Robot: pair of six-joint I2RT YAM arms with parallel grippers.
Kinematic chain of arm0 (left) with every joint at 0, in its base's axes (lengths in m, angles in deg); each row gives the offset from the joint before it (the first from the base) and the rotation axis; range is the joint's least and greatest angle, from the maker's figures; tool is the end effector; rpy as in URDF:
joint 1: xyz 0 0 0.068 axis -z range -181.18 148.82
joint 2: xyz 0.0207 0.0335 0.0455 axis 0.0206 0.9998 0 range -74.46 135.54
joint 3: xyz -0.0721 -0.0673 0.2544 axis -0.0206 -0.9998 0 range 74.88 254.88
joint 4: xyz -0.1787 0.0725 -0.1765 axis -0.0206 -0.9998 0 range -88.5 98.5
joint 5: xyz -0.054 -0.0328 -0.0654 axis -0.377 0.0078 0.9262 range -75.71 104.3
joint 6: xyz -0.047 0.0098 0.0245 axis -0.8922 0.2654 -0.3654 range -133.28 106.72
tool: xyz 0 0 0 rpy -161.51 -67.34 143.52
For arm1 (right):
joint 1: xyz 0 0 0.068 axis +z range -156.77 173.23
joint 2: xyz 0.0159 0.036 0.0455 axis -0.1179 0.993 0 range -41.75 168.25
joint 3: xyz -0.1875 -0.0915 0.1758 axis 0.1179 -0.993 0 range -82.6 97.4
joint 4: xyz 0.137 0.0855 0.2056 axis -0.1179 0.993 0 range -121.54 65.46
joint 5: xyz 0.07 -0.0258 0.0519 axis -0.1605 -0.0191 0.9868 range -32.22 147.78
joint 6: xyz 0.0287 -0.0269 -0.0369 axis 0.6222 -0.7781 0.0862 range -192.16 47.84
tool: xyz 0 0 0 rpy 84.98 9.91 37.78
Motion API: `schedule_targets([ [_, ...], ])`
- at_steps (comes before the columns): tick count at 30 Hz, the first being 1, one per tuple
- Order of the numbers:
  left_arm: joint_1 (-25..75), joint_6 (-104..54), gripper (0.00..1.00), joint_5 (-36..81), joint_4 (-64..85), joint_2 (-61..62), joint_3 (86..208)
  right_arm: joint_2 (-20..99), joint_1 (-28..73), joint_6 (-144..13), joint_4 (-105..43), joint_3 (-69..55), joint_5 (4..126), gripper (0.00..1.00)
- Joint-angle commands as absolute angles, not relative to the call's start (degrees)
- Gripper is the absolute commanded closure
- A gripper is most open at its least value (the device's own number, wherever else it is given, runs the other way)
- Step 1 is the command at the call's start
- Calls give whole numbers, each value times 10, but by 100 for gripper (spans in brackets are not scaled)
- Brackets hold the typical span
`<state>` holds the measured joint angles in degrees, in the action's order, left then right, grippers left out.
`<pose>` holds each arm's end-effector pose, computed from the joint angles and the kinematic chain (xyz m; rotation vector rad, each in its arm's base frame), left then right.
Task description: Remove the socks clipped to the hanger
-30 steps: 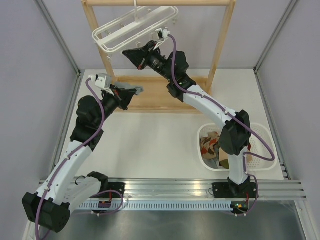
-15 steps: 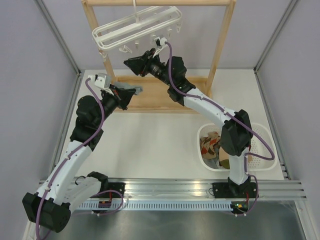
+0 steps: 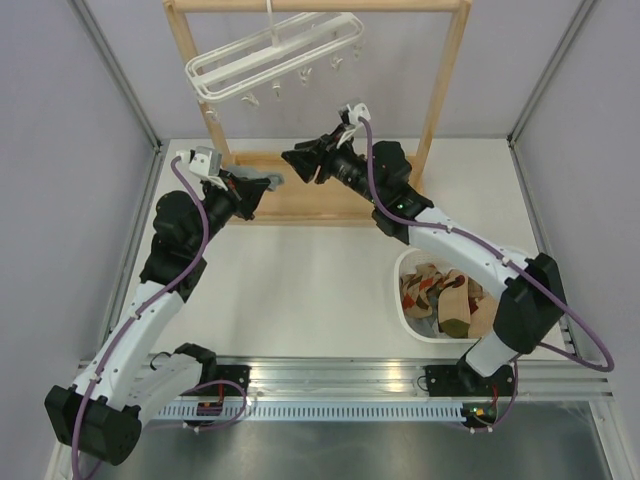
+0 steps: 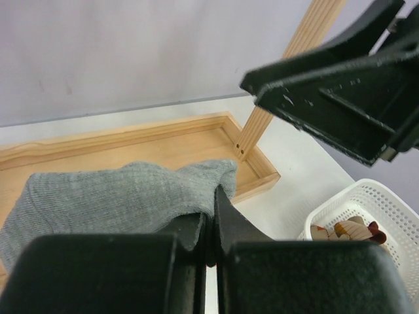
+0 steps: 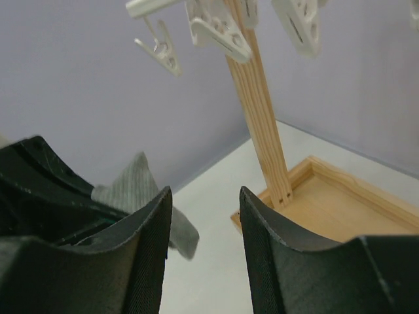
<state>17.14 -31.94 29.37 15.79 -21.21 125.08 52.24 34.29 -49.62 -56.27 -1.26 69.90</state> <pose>0.2041 -0.0772 0.3799 0.2130 1.5268 -0.7127 0.2944 0.2664 0.4044 -0.4172 1.3875 1.0657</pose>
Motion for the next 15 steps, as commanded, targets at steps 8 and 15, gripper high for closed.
schedule_targets([
  [8, 168, -346, 98, 313, 149, -184, 1265, 378, 335, -517, -439, -212, 509, 47],
  [15, 175, -371, 98, 406, 145, -114, 1282, 253, 232, -430, -386, -321, 481, 45],
])
